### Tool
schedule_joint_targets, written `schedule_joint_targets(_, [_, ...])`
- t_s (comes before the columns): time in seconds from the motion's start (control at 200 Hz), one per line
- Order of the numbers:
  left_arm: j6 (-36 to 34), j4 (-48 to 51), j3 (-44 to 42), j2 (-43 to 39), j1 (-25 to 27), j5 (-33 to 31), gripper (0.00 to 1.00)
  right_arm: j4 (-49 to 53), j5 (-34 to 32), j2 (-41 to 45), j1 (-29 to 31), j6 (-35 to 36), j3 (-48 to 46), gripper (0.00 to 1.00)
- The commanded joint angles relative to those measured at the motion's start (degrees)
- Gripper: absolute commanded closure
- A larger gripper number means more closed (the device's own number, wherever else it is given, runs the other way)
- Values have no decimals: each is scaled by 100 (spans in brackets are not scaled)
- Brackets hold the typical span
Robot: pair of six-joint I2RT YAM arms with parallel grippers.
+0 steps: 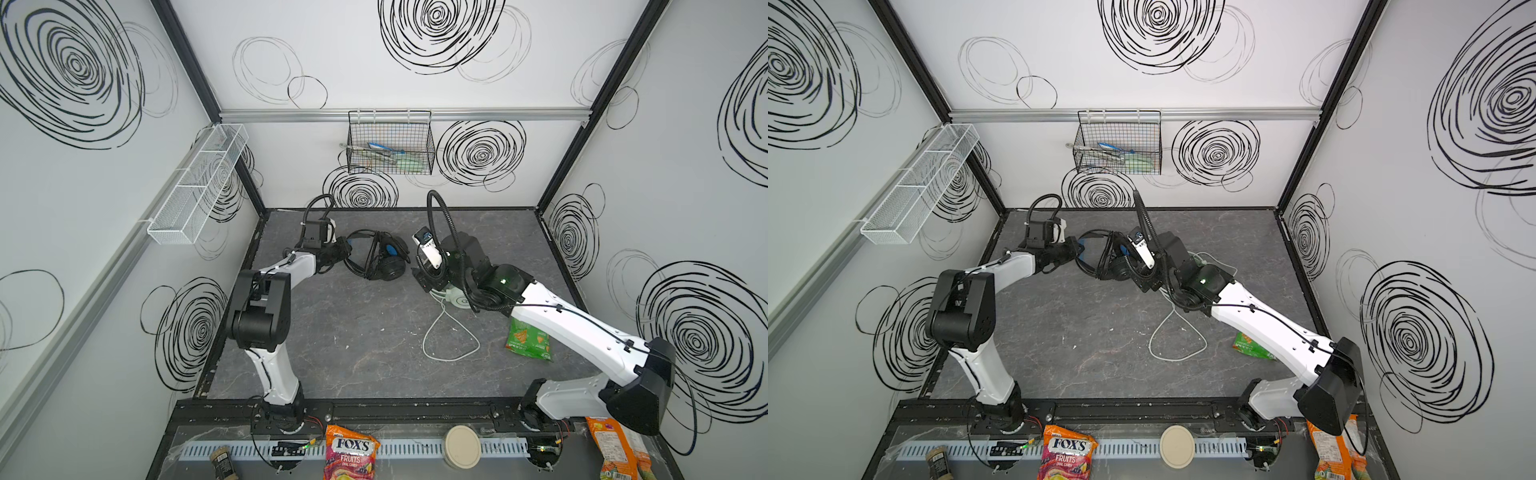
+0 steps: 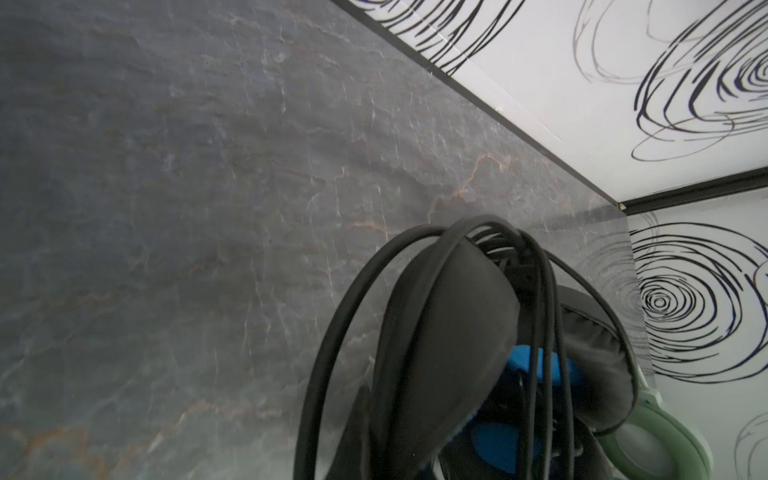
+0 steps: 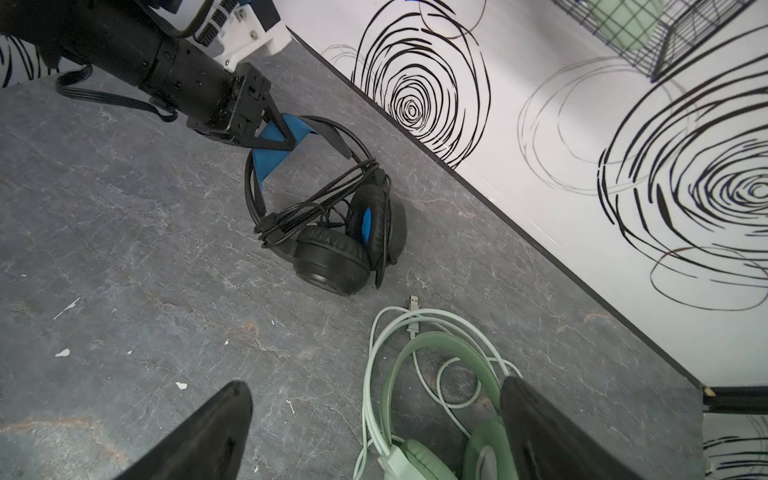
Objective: Wrap the headphones
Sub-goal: 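Set the black headphones down with the left gripper while the right withdraws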
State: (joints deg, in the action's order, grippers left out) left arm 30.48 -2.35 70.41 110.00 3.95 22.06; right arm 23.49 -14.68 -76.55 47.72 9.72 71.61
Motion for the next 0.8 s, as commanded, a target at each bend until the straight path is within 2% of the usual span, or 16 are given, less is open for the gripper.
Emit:
schedule_joint_targets(0.0, [17, -587, 811, 496, -41, 235, 100, -75, 285, 46, -172, -278, 42, 3])
schedule_joint_targets(0.155, [-106, -91, 1729, 1269, -10, 48, 98, -112, 471, 59, -440, -482, 62, 3])
schedule_joint_targets(0.225, [-191, 116, 1996, 1486, 0, -59, 76, -133, 522, 97, -541, -531, 63, 3])
schedule_joint_targets(0.27, [-259, 208, 2115, 1560, 1, -141, 66, -134, 559, 110, -608, -541, 79, 3])
schedule_joint_targets(0.39, [-333, 355, 2231, 1563, 1, -278, 51, -63, 611, 91, -787, -532, 198, 3])
schedule_joint_targets(0.455, [-349, 409, 2231, 1510, -8, -318, 47, 10, 645, 62, -886, -556, 293, 3])
schedule_joint_targets(0.52, [-388, 518, 2187, 1382, -19, -408, 37, 68, 686, 68, -955, -589, 335, 3])
schedule_joint_targets(0.575, [-451, 623, 2075, 1184, -25, -562, 23, 111, 681, 102, -997, -617, 344, 3])
schedule_joint_targets(0.64, [-565, 809, 1902, 866, -55, -758, 1, 123, 662, 144, -1061, -686, 285, 3])
schedule_joint_targets(0.675, [-646, 932, 1823, 706, -62, -844, 4, 137, 659, 165, -1106, -743, 245, 3])
schedule_joint_targets(0.79, [-1069, 1458, 1437, 30, 53, -1281, 4, 172, 599, 174, -1330, -1065, 101, 3])
